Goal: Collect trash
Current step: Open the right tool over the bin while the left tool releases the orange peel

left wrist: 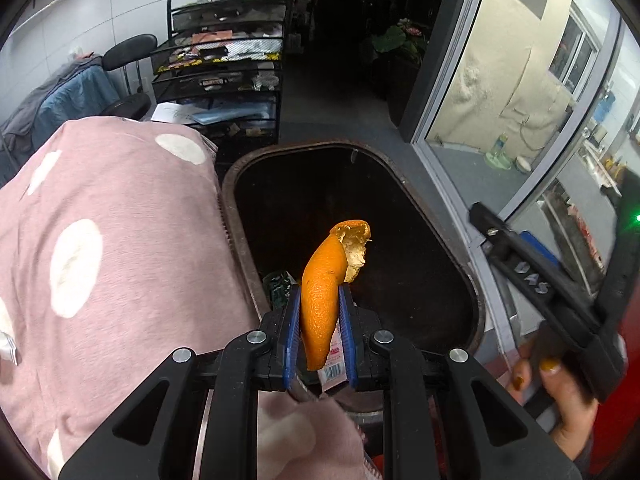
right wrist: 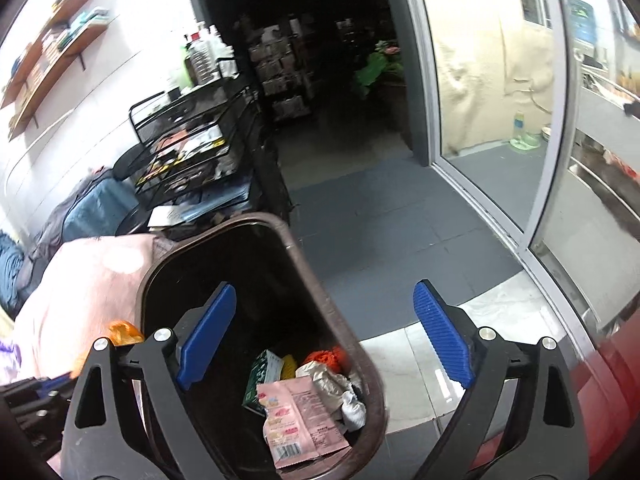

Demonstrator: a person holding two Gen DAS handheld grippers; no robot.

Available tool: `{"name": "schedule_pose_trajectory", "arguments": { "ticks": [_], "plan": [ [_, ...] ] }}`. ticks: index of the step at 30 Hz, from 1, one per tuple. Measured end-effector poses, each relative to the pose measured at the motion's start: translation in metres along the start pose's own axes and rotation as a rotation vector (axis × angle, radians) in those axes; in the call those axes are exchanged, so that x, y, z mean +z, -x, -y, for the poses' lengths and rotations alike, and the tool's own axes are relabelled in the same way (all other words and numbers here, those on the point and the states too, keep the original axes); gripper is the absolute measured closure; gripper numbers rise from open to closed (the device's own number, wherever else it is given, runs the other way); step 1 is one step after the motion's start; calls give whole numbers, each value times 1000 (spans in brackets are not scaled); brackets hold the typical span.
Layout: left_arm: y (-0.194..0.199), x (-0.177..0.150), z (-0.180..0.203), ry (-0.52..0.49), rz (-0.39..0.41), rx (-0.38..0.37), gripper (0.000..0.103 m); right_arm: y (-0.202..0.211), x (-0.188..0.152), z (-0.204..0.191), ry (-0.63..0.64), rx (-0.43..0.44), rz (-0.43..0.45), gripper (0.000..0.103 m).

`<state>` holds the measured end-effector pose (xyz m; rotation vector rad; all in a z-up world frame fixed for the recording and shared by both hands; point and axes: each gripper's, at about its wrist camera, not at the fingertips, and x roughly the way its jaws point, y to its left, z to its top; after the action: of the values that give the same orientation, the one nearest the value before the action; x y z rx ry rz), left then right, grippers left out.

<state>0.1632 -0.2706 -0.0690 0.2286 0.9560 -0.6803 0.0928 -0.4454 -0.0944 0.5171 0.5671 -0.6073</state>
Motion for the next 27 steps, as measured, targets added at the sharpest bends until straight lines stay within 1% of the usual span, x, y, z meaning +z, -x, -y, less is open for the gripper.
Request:
{"name": "schedule_pose_trajectory", "arguments": {
  "ticks": [10,15,17,18,19,20,21,22,24,27],
  "plan": [
    [-38,7,12,-24,-82,12,84,0,5,14,-31,-18,8,13],
    [-46,8,16,-38,-96,11,82,0,4,16,-34,-23,9,13],
    [-47,7,15,-34,-102,2,77,0,4,16,-36,-23,9,12],
    [-47,7,15,-33,-100,1,67,0,4,17,-38,-24,10,12],
    [-46,7,14,-33,-94,5,52,0,4,17,-39,-24,10,12],
    [-46,8,14,-33,-86,5,47,1,4,17,-40,-24,10,12],
    [-44,8,14,-32,-76,2,39,0,4,17,-40,-24,10,11],
    [-42,7,14,-33,-68,-3,35,0,4,17,-39,-24,11,11],
    [-38,7,14,-33,-57,-5,33,1,4,16,-38,-21,11,11],
    [-32,7,11,-17,-51,-19,32,1,3,15,-33,-13,9,10]
  ]
}}
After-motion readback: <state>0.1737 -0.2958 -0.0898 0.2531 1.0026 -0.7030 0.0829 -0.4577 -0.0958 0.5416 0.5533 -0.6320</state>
